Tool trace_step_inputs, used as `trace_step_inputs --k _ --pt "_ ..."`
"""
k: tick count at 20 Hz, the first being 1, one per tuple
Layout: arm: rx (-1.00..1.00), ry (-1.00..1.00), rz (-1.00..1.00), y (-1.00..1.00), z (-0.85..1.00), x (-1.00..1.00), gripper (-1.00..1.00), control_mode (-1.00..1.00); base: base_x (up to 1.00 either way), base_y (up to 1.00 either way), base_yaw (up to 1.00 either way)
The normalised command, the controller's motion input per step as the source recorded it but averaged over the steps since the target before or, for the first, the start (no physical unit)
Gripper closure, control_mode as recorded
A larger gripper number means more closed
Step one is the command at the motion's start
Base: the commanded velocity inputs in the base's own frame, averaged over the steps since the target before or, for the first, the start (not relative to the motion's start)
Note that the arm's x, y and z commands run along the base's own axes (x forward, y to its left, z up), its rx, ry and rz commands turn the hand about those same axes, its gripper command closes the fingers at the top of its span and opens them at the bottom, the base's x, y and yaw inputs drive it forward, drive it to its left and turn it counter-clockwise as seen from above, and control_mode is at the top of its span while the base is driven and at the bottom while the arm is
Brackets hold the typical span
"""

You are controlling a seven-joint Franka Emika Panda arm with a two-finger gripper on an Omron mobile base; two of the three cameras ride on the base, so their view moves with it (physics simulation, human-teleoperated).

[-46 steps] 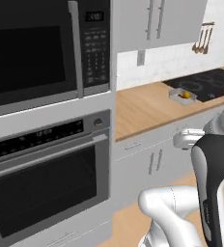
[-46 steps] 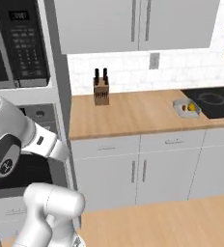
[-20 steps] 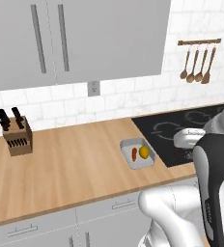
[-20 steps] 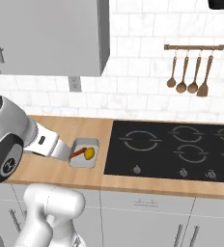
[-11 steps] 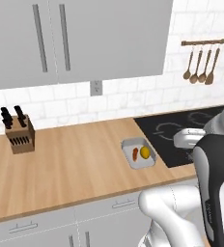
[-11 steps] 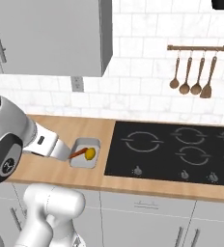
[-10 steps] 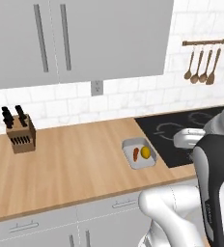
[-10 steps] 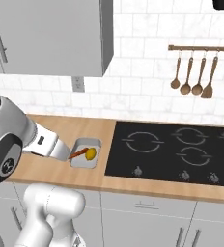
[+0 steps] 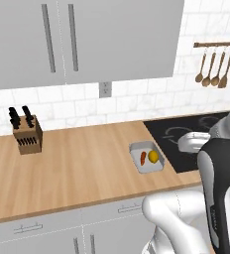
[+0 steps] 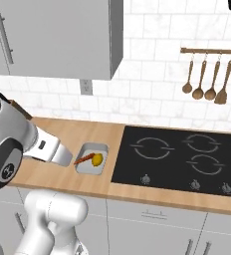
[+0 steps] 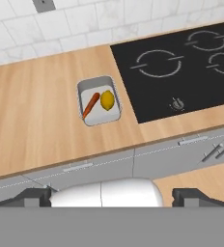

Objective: Take the meat container that has the shrimp and place it on the second highest rack of the freezer. Then take the vegetable container that has the carrot and lemon and place it on the highest rack of the freezer.

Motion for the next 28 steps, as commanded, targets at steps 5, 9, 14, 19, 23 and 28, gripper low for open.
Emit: trace_step_inputs --k 5,9,14,19,23,28 --pt "0.0 0.12 0.03 -0.06 -0.02 0.44 -1.0 -1.0 0.0 0.0 0.0" --pt "0.0 0.27 0.04 -0.01 -0.05 0.86 -1.0 -1.0 0.0 0.0 0.0" --pt "0.0 0.07 0.02 -0.02 -0.52 0.44 -1.0 -1.0 0.0 0.0 0.0" --pt "0.04 0.0 0.0 -0.16 -0.72 0.29 -1.0 -1.0 0.0 0.0 0.0" --pt "0.03 0.01 0.0 -0.22 -0.47 0.56 -1.0 -1.0 0.0 0.0 0.0" --pt "0.0 0.22 0.0 -0.05 0.16 0.83 -1.0 -1.0 0.0 0.0 0.0"
